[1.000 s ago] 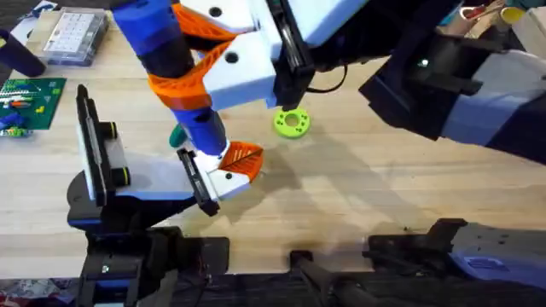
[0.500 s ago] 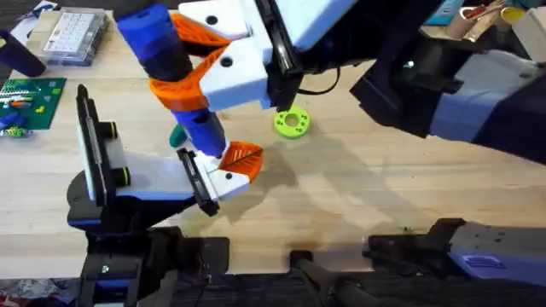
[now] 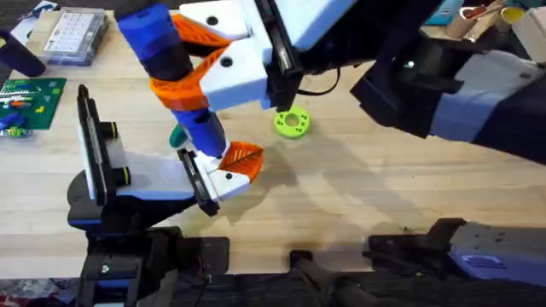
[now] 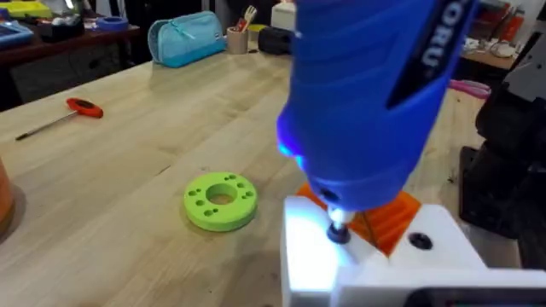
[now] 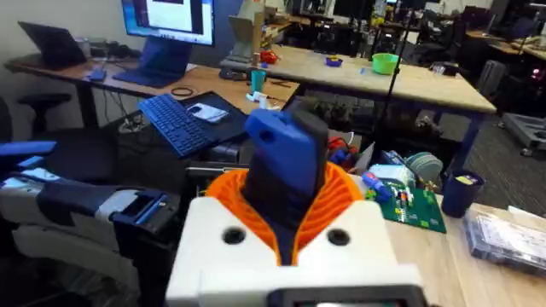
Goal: Pick up the gripper from the table and insert it into the empty holder that is missing its gripper. Then pick up a screw, insert it into the mounting hole, and use the screwdriver to tighten it. Finally, clean up the table by picking up the vegetable and placing it into the bucket.
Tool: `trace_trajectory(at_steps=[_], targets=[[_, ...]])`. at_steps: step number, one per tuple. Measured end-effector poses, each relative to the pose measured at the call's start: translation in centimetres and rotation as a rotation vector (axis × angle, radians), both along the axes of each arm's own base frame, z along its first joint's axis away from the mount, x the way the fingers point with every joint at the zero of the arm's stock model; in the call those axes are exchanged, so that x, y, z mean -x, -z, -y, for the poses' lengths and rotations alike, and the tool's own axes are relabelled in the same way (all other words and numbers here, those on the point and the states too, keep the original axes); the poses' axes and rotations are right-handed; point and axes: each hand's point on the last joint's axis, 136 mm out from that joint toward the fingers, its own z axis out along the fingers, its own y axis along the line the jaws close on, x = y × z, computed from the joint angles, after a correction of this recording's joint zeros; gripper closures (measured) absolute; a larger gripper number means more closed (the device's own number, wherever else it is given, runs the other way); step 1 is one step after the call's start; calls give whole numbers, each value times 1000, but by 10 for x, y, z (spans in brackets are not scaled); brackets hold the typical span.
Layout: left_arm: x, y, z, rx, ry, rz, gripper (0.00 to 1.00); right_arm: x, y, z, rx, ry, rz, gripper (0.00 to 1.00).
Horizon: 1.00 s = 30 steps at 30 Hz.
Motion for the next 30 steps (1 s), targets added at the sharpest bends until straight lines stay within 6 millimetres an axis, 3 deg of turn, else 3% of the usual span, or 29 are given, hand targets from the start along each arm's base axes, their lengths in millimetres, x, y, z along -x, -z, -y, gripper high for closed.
trace_trajectory(at_steps=[23,30], targets=[[0,0,0,3,-1,-5,986,0,2,1,-12,7,10,948],[0,0,0,2,-1,-3,986,3,-18,6,-129,13,56,947]])
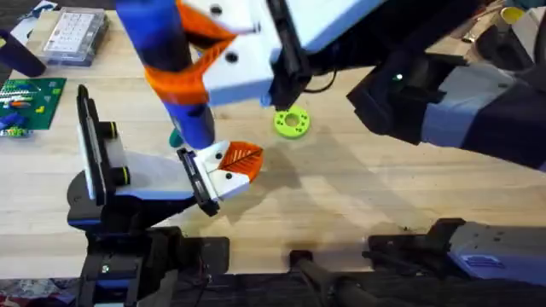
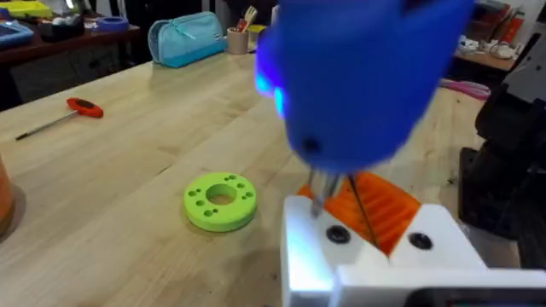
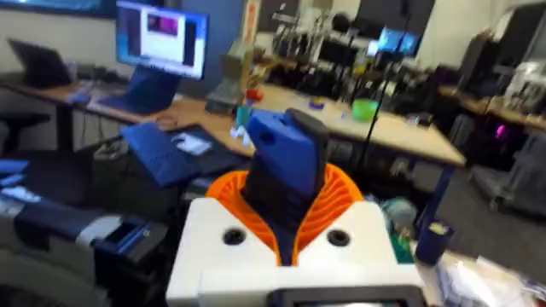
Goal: Pick up the gripper from the table and insert it into the empty holder that is missing its gripper. Then pick up a screw, insert it into the mounting hole, and use the screwdriver to tighten it. Finally, clean up the table by picking up the vegetable and placing it into the bucket.
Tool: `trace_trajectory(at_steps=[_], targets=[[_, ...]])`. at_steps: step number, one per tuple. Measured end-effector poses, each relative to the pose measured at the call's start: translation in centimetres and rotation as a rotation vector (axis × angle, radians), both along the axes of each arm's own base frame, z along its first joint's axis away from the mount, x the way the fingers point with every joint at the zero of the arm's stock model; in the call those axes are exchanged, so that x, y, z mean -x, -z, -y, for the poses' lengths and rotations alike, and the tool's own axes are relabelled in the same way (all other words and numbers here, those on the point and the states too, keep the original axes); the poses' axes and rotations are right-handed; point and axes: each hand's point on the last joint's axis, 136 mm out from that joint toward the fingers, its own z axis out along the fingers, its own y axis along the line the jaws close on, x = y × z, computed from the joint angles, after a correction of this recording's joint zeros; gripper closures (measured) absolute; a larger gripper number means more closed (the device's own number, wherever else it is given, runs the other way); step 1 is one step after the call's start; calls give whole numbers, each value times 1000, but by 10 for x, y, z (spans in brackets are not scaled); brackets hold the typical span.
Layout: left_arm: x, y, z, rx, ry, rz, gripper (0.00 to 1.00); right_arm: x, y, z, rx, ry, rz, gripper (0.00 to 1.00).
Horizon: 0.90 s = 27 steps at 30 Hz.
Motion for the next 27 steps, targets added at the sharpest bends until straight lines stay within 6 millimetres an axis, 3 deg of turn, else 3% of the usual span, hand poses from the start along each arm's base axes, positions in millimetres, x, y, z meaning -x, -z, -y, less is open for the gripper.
trace_trajectory(at_steps=[10,13,20,27], targets=[[0,0,0,0,0,0,986,-18,-73,7,-54,40,9,949],[0,0,0,0,0,0,986,-28,-84,11,-35,70,6,947],[0,0,0,0,0,0,986,-64,-70,24,45,166,-20,948],[0,0,0,0,0,0,986,-107,-31,47,176,299,-60,947]])
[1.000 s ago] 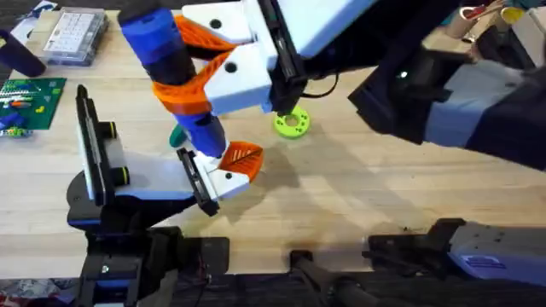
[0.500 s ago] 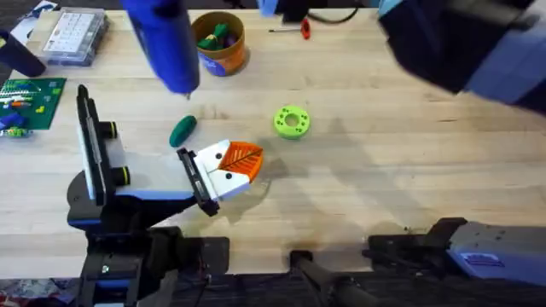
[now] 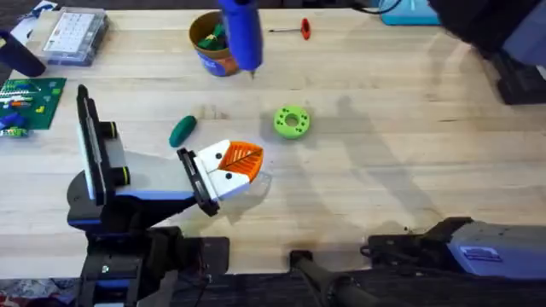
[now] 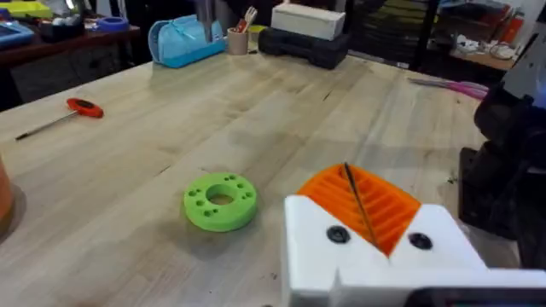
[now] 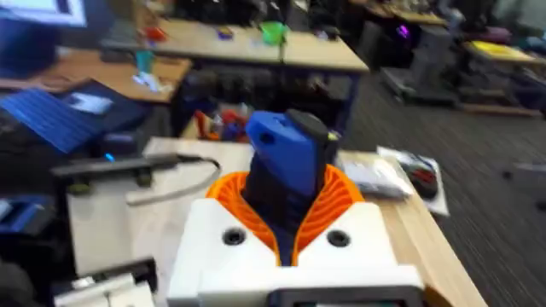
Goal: Pick up the gripper from the table and insert it into the empty holder that is missing its gripper. Then pick up a screw, insert it into the mounting hole, and use the screwdriver to tighten it. Finally, clean up the table by picking up the vegetable and placing it into the bucket.
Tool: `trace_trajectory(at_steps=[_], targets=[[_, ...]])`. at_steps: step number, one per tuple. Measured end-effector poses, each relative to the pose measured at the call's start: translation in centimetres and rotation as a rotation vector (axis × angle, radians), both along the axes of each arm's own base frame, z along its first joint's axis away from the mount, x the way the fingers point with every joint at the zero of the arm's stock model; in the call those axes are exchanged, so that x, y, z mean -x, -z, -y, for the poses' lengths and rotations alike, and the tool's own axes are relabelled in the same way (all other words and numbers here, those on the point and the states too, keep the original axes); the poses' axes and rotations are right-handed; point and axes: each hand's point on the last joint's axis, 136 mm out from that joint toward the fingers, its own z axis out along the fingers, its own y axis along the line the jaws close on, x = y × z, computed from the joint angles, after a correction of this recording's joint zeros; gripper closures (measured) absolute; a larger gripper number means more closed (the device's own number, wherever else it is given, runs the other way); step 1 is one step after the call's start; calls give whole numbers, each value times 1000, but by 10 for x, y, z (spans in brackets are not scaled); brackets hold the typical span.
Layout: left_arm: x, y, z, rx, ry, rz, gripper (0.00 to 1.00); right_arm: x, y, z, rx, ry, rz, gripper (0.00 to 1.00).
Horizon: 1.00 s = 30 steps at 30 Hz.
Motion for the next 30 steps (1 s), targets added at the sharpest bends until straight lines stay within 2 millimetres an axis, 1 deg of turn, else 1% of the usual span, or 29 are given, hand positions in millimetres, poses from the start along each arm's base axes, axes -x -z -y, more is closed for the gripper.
trace_trajectory(at_steps=[2,5,6,9,12,15,18,23,26,30], targets=[[0,0,0,0,0,0,986,-10,9,8,30,33,0,948],[0,0,0,0,0,0,986,-26,28,18,95,109,-9,948],[0,0,0,0,0,0,986,-52,59,33,222,251,36,947],[0,0,0,0,0,0,986,-71,85,42,344,335,143,947],[0,0,0,0,0,0,986,-96,116,52,488,413,248,948],[0,0,0,0,0,0,986,-126,156,64,646,479,329,948],[0,0,0,0,0,0,986,-153,204,81,813,511,367,949],[0,0,0,0,0,0,986,-185,276,114,1033,531,380,947],[0,0,0,0,0,0,986,-201,310,133,1132,541,401,948],[0,0,0,0,0,0,986,-216,346,154,1246,517,458,948]])
